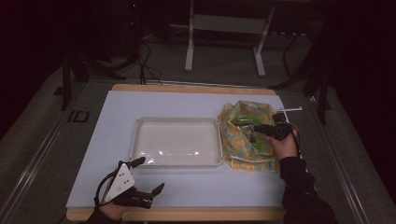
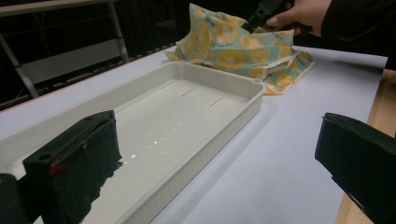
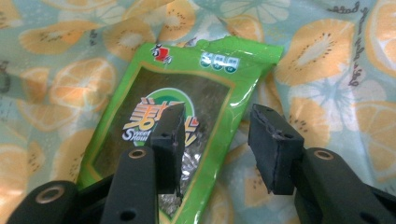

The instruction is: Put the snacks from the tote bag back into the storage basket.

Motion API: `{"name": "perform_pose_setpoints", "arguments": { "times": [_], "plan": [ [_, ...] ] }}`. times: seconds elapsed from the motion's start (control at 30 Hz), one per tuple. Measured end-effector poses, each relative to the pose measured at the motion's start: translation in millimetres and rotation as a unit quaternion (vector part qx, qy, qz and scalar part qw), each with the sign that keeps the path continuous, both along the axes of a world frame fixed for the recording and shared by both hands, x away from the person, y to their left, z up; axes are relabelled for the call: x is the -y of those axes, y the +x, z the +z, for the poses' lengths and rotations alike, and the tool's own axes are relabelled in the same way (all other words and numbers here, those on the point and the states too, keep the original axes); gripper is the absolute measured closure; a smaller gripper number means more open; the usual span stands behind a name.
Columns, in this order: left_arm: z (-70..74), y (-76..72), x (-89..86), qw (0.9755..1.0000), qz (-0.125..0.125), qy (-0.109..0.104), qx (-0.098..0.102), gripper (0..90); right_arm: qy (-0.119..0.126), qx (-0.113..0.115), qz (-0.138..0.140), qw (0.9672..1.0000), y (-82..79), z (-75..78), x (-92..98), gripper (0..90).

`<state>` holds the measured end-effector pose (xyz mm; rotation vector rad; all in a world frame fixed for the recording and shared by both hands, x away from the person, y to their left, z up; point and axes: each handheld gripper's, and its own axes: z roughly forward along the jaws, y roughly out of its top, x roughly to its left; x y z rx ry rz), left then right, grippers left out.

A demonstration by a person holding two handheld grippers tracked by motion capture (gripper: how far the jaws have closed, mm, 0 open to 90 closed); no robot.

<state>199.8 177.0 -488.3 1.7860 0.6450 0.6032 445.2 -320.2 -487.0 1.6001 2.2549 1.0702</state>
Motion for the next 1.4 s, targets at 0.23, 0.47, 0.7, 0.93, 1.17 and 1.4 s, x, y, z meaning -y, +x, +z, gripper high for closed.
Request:
{"name": "perform_pose_setpoints", "arguments": {
  "times": [0.23,0.47,0.7,0.93,1.17,1.4],
  "plan": [
    [-0.5,0.3,0.7,1.0000,0.000,0.001,-0.003,0.3,0.015,-0.031,0.007,0.9994,8.8,-8.5,0.0,56.5],
    [-0.5,0.4,0.6,1.0000,0.000,0.002,-0.003,0.4,0.013,-0.064,0.012,0.9978,12.6,-18.9,-5.2,55.3],
    [-0.5,0.3,0.9,1.0000,0.000,0.003,-0.003,0.4,0.008,-0.093,0.018,0.9954,16.7,-25.0,-8.3,53.9],
    [-0.5,0.0,1.4,1.0000,-0.001,0.004,-0.002,0.4,-0.004,-0.092,0.024,0.9955,14.8,-25.4,-9.4,69.7],
    [-0.5,0.2,1.5,1.0000,0.000,0.008,-0.001,0.4,-0.029,-0.099,0.023,0.9944,10.8,-20.9,-18.2,83.6],
    [-0.4,0.2,1.3,1.0000,0.001,0.007,-0.001,0.4,-0.015,-0.099,0.003,0.9950,7.4,-18.3,-18.2,88.1]
  ]
}}
